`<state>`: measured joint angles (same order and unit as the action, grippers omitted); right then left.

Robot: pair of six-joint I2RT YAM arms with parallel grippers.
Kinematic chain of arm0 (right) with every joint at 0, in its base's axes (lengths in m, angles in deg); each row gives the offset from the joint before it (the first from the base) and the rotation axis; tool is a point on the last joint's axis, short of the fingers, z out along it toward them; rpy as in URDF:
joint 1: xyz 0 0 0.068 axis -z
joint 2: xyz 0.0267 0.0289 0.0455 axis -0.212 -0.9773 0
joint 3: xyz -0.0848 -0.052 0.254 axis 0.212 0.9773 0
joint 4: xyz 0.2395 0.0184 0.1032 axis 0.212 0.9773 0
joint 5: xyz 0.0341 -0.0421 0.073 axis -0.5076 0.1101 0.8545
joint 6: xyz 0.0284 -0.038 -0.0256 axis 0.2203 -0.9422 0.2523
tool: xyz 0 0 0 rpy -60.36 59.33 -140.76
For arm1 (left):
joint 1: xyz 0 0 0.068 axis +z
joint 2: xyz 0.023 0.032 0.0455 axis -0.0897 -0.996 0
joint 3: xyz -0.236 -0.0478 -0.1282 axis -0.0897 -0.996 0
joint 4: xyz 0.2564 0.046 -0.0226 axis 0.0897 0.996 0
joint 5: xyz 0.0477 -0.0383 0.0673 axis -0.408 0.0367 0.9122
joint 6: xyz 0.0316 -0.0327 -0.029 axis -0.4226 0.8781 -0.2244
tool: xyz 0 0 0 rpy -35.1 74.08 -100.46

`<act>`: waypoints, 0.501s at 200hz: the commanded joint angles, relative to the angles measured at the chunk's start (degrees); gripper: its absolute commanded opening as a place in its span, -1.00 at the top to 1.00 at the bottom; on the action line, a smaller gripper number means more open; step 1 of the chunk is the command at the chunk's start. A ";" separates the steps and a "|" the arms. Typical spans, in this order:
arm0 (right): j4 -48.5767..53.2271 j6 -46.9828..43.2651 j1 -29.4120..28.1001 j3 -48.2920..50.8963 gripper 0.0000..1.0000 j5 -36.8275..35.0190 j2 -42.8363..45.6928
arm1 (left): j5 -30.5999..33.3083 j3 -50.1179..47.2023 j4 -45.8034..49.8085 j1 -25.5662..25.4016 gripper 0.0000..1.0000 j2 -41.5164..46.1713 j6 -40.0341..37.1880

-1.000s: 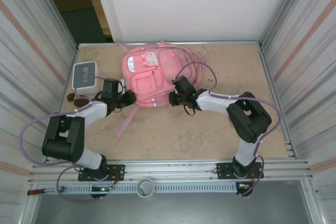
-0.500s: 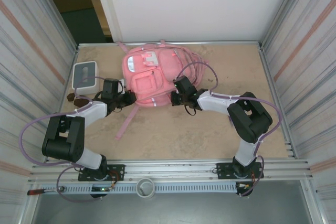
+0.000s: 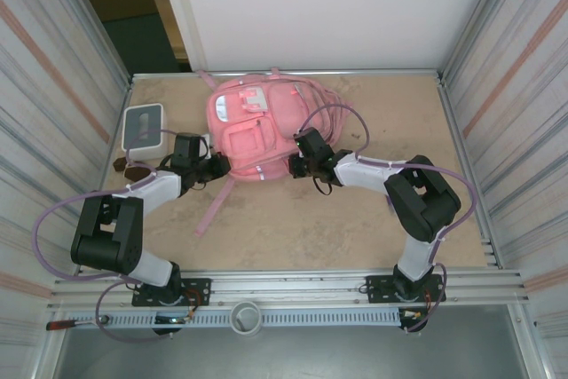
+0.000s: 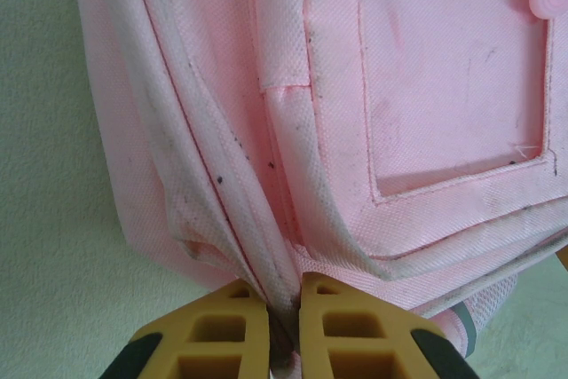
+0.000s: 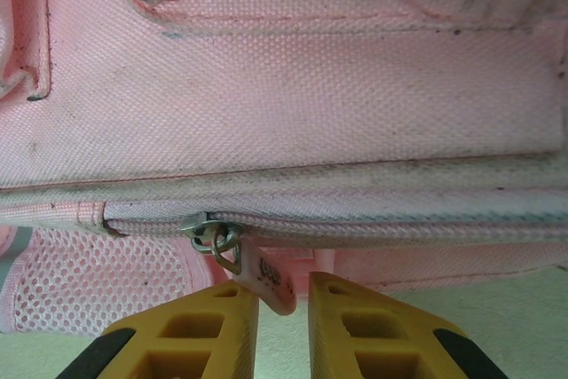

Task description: Pack books, pencil case, and school supplies into a backpack

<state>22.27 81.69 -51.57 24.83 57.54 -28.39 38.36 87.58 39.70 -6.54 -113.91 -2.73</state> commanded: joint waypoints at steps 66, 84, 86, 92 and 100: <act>-1.39 -3.54 -0.66 -2.89 0.52 -1.86 -0.75 | -3.02 -0.59 -1.74 -0.53 0.86 -1.45 -2.33; -0.80 -3.55 -0.69 -3.42 0.54 -2.72 -1.49 | -3.18 -0.60 -1.71 -0.53 0.87 -1.45 -2.38; -0.76 -3.44 -0.71 -3.43 0.55 -2.81 -1.53 | -3.21 -0.64 -1.70 -0.53 0.86 -1.45 -2.37; -0.71 -3.45 -0.71 -3.45 0.55 -2.93 -1.69 | -3.20 -0.66 -1.71 -0.53 0.87 -1.36 -2.32; -0.75 -3.48 -0.76 -3.36 0.56 -2.93 -1.88 | -3.12 -0.68 -1.63 -0.53 0.87 -1.25 -2.35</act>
<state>21.77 79.79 -52.01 23.26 56.25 -28.94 38.29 87.58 39.37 -6.54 -114.55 -2.73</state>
